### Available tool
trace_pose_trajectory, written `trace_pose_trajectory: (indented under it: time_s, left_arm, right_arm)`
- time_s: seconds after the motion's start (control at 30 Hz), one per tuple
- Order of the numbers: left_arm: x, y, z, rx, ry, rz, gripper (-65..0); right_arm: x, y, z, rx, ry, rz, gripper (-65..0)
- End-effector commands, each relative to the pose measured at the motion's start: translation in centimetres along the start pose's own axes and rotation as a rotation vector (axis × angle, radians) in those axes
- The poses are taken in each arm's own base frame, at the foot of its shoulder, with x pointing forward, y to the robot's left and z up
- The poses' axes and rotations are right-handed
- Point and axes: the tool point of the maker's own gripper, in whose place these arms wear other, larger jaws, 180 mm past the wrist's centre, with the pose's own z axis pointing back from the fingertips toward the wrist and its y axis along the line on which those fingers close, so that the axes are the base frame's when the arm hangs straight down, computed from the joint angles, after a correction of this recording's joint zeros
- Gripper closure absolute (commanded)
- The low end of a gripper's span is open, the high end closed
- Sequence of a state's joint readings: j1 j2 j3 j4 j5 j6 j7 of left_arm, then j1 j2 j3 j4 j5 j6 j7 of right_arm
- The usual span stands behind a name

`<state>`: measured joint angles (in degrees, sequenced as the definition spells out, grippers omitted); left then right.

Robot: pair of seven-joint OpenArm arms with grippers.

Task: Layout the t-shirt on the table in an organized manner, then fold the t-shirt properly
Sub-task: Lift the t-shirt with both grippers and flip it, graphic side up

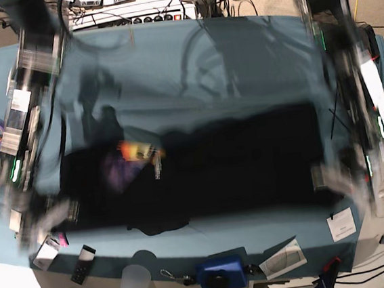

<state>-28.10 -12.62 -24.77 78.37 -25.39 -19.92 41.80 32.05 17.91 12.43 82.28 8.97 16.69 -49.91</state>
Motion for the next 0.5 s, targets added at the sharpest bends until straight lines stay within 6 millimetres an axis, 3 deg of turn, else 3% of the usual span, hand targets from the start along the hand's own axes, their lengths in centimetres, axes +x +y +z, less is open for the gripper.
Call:
trace_pose_trajectory:
  time_s: [0.0, 0.17, 0.3, 0.4, 0.47]
  left_arm:
    - [4.3, 0.3, -0.4, 0.004, -0.091, -0.012, 0.0]
    - [11.8, -0.1, -3.6, -0.015, -0.12, -0.031, 0.0]
    - [18.3, -0.9, -3.8, 0.0, -0.143, -0.161, 0.0]
    - [22.5, -1.6, -2.9, 0.028, -0.174, -0.254, 0.0]
    - [23.8, -2.1, -2.5, 0.03, -0.156, -0.281, 0.0]
  right_arm:
    - [4.7, -1.6, 0.2, -0.035, -0.115, -0.01, 0.0]
    - [13.9, -3.0, -0.8, -0.01, -0.265, -0.116, 0.0]
    - [20.6, -3.9, 0.0, 0.011, -0.354, -0.167, 0.0]
    - [23.4, -4.3, 0.7, 0.028, -0.373, -0.196, 0.0]
    - [23.6, -3.8, 0.8, 0.063, -0.355, -0.216, 0.0]
